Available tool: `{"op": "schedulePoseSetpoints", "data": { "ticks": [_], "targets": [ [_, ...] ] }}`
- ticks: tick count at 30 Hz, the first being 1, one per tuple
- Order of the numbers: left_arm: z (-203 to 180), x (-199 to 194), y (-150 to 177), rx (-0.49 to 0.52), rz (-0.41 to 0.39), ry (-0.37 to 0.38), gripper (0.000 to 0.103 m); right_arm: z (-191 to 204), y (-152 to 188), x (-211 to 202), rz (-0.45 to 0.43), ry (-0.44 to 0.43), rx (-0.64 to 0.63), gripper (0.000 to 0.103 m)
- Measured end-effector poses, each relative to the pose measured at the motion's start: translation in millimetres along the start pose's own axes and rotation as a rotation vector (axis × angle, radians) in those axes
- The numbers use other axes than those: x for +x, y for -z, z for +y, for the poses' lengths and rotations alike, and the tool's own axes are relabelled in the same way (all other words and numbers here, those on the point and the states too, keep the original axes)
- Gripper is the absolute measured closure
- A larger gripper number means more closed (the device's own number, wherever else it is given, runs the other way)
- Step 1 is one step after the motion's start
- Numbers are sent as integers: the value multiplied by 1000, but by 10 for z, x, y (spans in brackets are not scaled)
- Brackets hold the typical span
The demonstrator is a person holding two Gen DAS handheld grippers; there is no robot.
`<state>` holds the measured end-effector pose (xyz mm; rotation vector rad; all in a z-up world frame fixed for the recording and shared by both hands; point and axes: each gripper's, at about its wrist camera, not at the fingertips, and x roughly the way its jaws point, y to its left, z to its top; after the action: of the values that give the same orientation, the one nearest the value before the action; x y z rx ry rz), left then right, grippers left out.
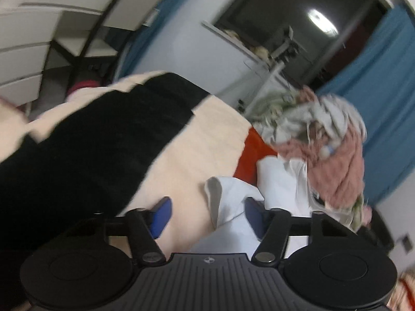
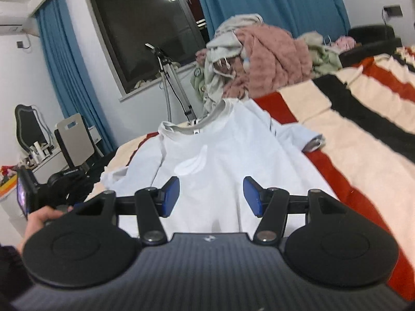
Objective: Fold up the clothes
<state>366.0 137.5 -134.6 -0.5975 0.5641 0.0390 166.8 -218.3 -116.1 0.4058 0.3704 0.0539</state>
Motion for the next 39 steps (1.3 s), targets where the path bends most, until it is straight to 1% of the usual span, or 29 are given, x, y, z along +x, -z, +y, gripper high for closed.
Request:
{"op": "schedulePoseSetpoints", "data": {
  "ticks": [2, 3, 4, 5, 6, 7, 9, 11, 12, 14, 16, 17, 18, 19, 20, 22, 23, 24, 26, 27, 30, 31, 32, 33, 37, 39],
  "targets": [
    [-98, 213, -71, 104, 53, -9, 46, -14, 20, 124, 17, 9, 3, 45],
    [-172, 276, -92, 178, 43, -42, 62, -28, 24, 186, 31, 13, 10, 45],
    [-199, 338, -152, 207, 45, -66, 77, -42, 26, 239, 45, 13, 20, 45],
    [-221, 400, -217, 231, 49, -89, 82, -52, 33, 284, 60, 8, 29, 45],
    [-209, 452, -299, 220, 63, -82, 98, -51, 46, 328, 74, 2, 34, 45],
    [-205, 486, -418, 207, 65, -74, 101, -37, 60, 365, 86, 0, 33, 45],
    [-271, 500, -721, 233, 4, -99, 101, 5, 80, 424, 99, 0, 19, 45],
    [-370, 497, -1040, 280, -74, -161, 102, 49, 89, 476, 102, 2, 1, 45],
    [-436, 507, -1228, 301, -115, -211, 102, 68, 93, 497, 100, 3, -9, 45],
    [-572, 553, -1509, 372, -215, -358, 102, 106, 101, 539, 97, 5, -29, 45],
    [-609, 686, -1704, 400, -247, -469, 101, 127, 107, 583, 96, 9, -38, 45],
    [-568, 775, -1768, 379, -212, -478, 101, 132, 108, 607, 97, 11, -41, 45],
    [-521, 835, -1794, 353, -179, -471, 99, 133, 108, 628, 100, 12, -43, 45],
    [-482, 861, -1779, 334, -160, -463, 93, 133, 114, 642, 104, 11, -45, 45],
    [-462, 859, -1738, 326, -160, -463, 89, 133, 121, 653, 107, 10, -47, 45],
    [-436, 806, -1639, 338, -138, -483, 63, 139, 131, 667, 110, 5, -54, 45],
    [-423, 771, -1588, 347, -118, -493, 60, 146, 130, 669, 109, 3, -59, 45],
    [-398, 688, -1513, 352, -92, -487, 58, 150, 127, 667, 108, 1, -62, 45],
    [-354, 438, -1355, 349, -42, -446, 55, 159, 112, 645, 105, -8, -62, 45],
    [-301, 204, -1197, 345, -7, -432, 52, 162, 101, 626, 103, -15, -62, 45],
    [-135, -531, -697, 329, 100, -391, 51, 192, 69, 552, 94, -28, -67, 45],
    [-80, -777, -530, 323, 135, -378, 47, 196, 58, 507, 85, -36, -69, 45],
    [-26, -1030, -346, 332, 178, -365, 46, 199, 44, 458, 75, -46, -72, 45],
    [44, -1337, -94, 344, 234, -339, 45, 203, 31, 407, 66, -52, -76, 45],
    [170, -2315, 725, 362, 381, -243, 45, 236, 2, 181, 55, -47, -118, 45],
    [172, -2649, 1004, 366, 407, -195, 46, 249, -7, 60, 47, -43, -136, 45]
  ]
}}
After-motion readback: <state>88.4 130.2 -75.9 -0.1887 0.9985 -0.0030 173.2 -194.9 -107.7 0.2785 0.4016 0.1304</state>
